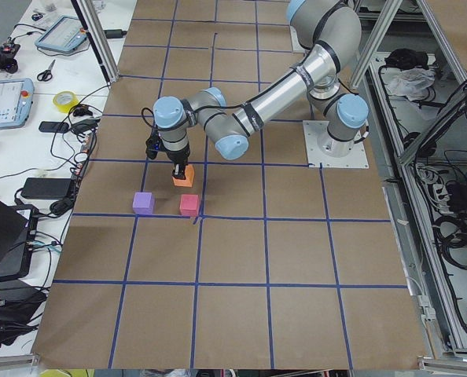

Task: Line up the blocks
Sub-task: 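Set the orange cube between the pink and purple cubes, aligning it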

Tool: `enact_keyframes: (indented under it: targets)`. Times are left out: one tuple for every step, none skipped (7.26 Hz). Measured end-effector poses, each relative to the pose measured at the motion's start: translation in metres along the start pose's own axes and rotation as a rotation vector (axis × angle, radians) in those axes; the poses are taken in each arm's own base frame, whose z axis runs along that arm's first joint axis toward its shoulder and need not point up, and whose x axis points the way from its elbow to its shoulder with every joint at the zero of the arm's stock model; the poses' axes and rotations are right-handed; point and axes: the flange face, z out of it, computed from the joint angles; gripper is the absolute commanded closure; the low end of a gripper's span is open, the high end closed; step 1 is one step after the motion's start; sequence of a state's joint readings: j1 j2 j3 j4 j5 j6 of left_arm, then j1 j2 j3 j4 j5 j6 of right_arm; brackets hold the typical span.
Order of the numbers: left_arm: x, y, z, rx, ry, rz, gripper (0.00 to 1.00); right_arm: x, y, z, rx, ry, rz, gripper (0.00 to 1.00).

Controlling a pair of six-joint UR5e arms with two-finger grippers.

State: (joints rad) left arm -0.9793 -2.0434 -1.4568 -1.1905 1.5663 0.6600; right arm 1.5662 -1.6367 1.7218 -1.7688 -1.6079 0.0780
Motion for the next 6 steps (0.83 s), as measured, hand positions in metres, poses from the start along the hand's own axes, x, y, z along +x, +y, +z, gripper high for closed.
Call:
enact_keyframes:
  targets:
    - [-0.015, -0.016, -0.001, 0.027, 0.005, 0.0, 1.0, 0.0, 0.003, 0.001, -0.014, 0.001, 0.0, 0.0]
    - [-0.029, -0.034, 0.007, 0.047, 0.014, 0.001, 1.0, 0.0, 0.005, 0.002, -0.023, -0.002, -0.001, 0.0]
    - [-0.039, -0.047, 0.018, 0.051, 0.018, -0.003, 1.0, -0.001, 0.006, 0.001, -0.028, -0.008, -0.002, 0.0]
    - [-0.044, -0.052, 0.028, 0.043, 0.019, -0.015, 1.0, -0.002, 0.008, 0.0, -0.035, -0.021, -0.002, 0.0]
    - [-0.046, -0.053, 0.034, 0.031, 0.019, -0.03, 1.0, -0.002, 0.01, -0.001, -0.05, -0.032, -0.002, 0.0]
    - [-0.047, -0.053, 0.038, 0.017, 0.015, -0.044, 1.0, -0.001, 0.013, -0.002, -0.068, -0.037, 0.0, 0.0]
